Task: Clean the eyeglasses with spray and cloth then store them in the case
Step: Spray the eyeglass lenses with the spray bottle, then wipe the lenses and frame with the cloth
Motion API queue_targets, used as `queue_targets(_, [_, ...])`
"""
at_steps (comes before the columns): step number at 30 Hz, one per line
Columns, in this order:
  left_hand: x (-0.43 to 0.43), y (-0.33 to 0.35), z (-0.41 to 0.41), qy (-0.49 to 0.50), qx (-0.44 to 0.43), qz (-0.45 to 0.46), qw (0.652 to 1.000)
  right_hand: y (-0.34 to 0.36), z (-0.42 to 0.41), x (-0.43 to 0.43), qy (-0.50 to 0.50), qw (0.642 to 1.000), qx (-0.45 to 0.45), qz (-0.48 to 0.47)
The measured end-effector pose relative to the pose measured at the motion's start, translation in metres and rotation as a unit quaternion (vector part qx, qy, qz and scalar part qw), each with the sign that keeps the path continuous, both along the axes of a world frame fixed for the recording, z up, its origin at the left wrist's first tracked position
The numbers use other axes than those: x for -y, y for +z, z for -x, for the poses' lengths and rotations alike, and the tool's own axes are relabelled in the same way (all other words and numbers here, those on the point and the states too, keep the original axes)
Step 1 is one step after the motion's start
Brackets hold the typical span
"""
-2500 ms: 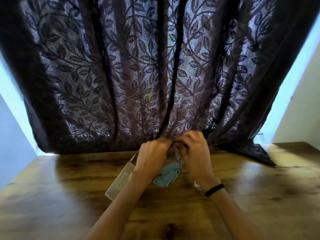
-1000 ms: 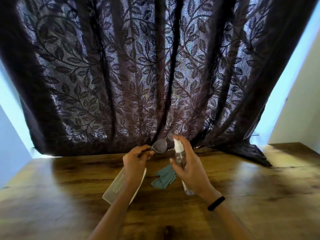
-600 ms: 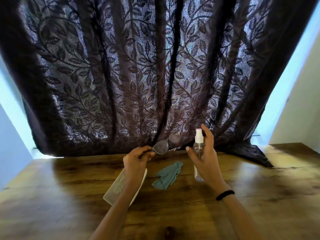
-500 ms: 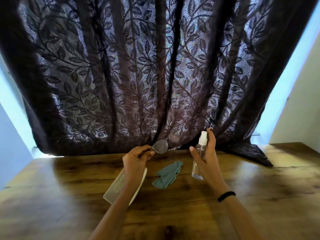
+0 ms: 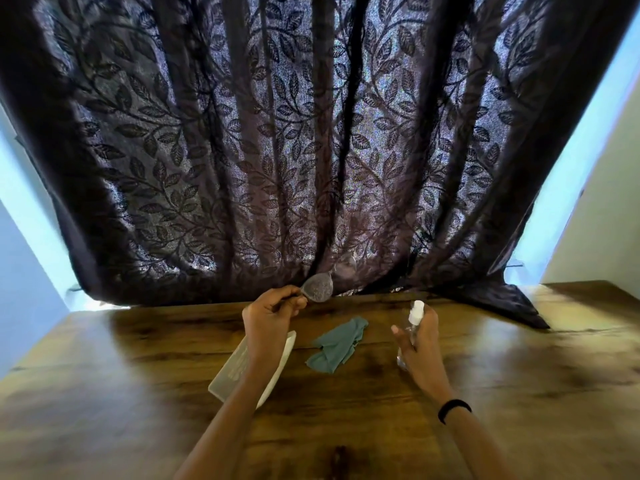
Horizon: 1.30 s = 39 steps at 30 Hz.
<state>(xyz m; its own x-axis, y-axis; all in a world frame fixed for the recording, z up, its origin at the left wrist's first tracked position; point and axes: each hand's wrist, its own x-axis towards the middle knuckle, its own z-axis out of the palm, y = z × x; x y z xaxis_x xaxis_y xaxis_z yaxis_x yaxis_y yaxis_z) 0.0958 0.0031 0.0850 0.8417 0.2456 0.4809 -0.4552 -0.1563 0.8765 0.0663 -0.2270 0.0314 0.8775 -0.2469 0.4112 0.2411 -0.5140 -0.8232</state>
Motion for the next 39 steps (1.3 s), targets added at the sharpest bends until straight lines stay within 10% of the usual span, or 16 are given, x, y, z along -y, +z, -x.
queue_targets(9, [0.0, -0.002, 0.0, 0.012, 0.015, 0.001, 1.0, 0.008, 0.009, -0.01, -0.093, 0.989, 0.106, -0.037])
queue_targets(16, [0.0, -0.002, -0.003, -0.003, -0.008, 0.021, 1.0, 0.034, 0.001, -0.034, -0.097, 0.951, 0.222, 0.191])
queue_targets(27, [-0.004, -0.005, -0.003, -0.004, -0.004, 0.039, 0.999, -0.018, -0.025, -0.051, 0.007, 0.965, -0.148, 0.217])
queue_targets(39, [-0.007, -0.008, -0.005, 0.002, 0.002, 0.032, 0.999, -0.022, -0.03, -0.052, 0.029, 0.965, -0.194, 0.177])
